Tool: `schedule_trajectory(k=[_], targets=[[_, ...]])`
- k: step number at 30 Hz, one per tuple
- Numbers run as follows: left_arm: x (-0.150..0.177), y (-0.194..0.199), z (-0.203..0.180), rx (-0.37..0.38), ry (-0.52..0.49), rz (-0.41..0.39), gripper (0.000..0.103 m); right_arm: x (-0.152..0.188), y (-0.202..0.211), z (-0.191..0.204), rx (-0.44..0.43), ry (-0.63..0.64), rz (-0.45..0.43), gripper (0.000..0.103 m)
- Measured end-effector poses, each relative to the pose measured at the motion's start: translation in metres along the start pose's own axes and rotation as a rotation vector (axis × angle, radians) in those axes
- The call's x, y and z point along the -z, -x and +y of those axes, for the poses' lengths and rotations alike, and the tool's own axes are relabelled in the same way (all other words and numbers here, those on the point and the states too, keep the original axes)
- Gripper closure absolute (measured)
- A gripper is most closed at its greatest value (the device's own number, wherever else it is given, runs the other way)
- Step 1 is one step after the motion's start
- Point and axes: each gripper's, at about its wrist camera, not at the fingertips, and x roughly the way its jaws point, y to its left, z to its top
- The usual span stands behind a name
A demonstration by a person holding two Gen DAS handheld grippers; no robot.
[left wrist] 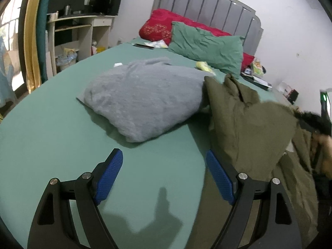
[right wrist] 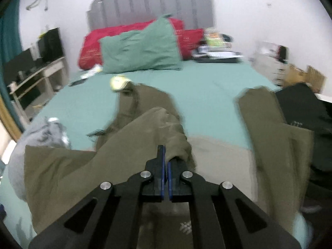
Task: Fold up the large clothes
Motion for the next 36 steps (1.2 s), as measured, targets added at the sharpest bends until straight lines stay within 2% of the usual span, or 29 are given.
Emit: schedule_trajectory(k=[2, 5, 6, 8, 10, 14, 17, 19, 20, 21, 22, 24, 25, 27, 29, 30, 31, 33, 34, 35, 36], targets=[[0.003, 0.005, -0.006, 0.016, -0.007, 0.005, 0.018, 0.018, 0.009, -0.030, 0.063, -0.027, 0.037, 0.101], [0.006, 0.008, -0.016, 0.024, -0.033, 0.005, 0.018, 0.065, 0.005, -0.066, 0.092, -0.072, 0.162, 0.100], [0.007, 0.007, -0.019, 0.026, -0.040, 0.007, 0.018, 0.078, -0.003, -0.069, 0.081, -0.083, 0.205, 0.099], [0.010, 0.006, -0.026, 0.031, -0.054, 0.017, 0.018, 0.112, -0.020, -0.078, -0.006, -0.128, 0.335, 0.098], [0.012, 0.005, -0.032, 0.051, -0.062, 0.030, 0.018, 0.130, -0.021, -0.078, -0.042, -0.116, 0.372, 0.090], [0.022, -0.004, -0.045, 0.155, -0.040, 0.098, 0.018, 0.131, -0.003, -0.079, -0.046, -0.069, 0.311, 0.077], [0.034, -0.020, -0.063, 0.237, -0.043, 0.169, 0.018, 0.116, 0.015, -0.095, -0.054, -0.097, 0.187, 0.061], [0.041, -0.030, -0.073, 0.230, -0.085, 0.195, 0.019, 0.105, 0.029, -0.114, -0.021, -0.125, 0.088, 0.035], [0.047, -0.038, -0.079, 0.217, -0.122, 0.214, 0.023, 0.099, 0.032, -0.122, -0.003, -0.135, 0.051, 0.031], [0.051, -0.042, -0.081, 0.204, -0.140, 0.223, 0.037, 0.095, 0.033, -0.129, 0.016, -0.142, 0.020, 0.029], [0.057, -0.050, -0.082, 0.156, -0.171, 0.249, 0.050, 0.089, 0.024, -0.135, 0.024, -0.153, 0.018, 0.029], [0.062, -0.063, -0.077, 0.089, -0.184, 0.289, 0.066, 0.083, 0.007, -0.146, 0.009, -0.176, 0.062, 0.029], [0.064, -0.070, -0.070, 0.053, -0.165, 0.307, 0.073, 0.082, -0.005, -0.147, -0.030, -0.188, 0.086, 0.029], [0.062, -0.077, -0.055, 0.000, -0.128, 0.305, 0.079, 0.081, -0.026, -0.142, -0.098, -0.199, 0.136, 0.030], [0.057, -0.081, -0.042, -0.059, -0.103, 0.301, 0.081, 0.087, -0.041, -0.132, -0.141, -0.204, 0.175, 0.065], [0.055, -0.082, -0.036, -0.070, -0.085, 0.304, 0.081, 0.089, -0.047, -0.125, -0.141, -0.188, 0.199, 0.100], [0.054, -0.082, -0.032, -0.072, -0.074, 0.307, 0.081, 0.092, -0.051, -0.114, -0.138, -0.162, 0.227, 0.100], [0.048, -0.081, -0.023, -0.068, -0.035, 0.316, 0.081, 0.093, -0.044, -0.099, -0.078, -0.101, 0.214, 0.100], [0.044, -0.078, -0.020, -0.059, -0.008, 0.310, 0.081, 0.091, -0.038, -0.096, -0.027, -0.078, 0.209, 0.100], [0.041, -0.072, -0.018, -0.048, 0.004, 0.299, 0.080, 0.091, -0.033, -0.094, 0.063, -0.046, 0.221, 0.100], [0.037, -0.068, -0.017, -0.034, 0.008, 0.284, 0.070, 0.092, -0.030, -0.096, 0.123, -0.028, 0.237, 0.099]])
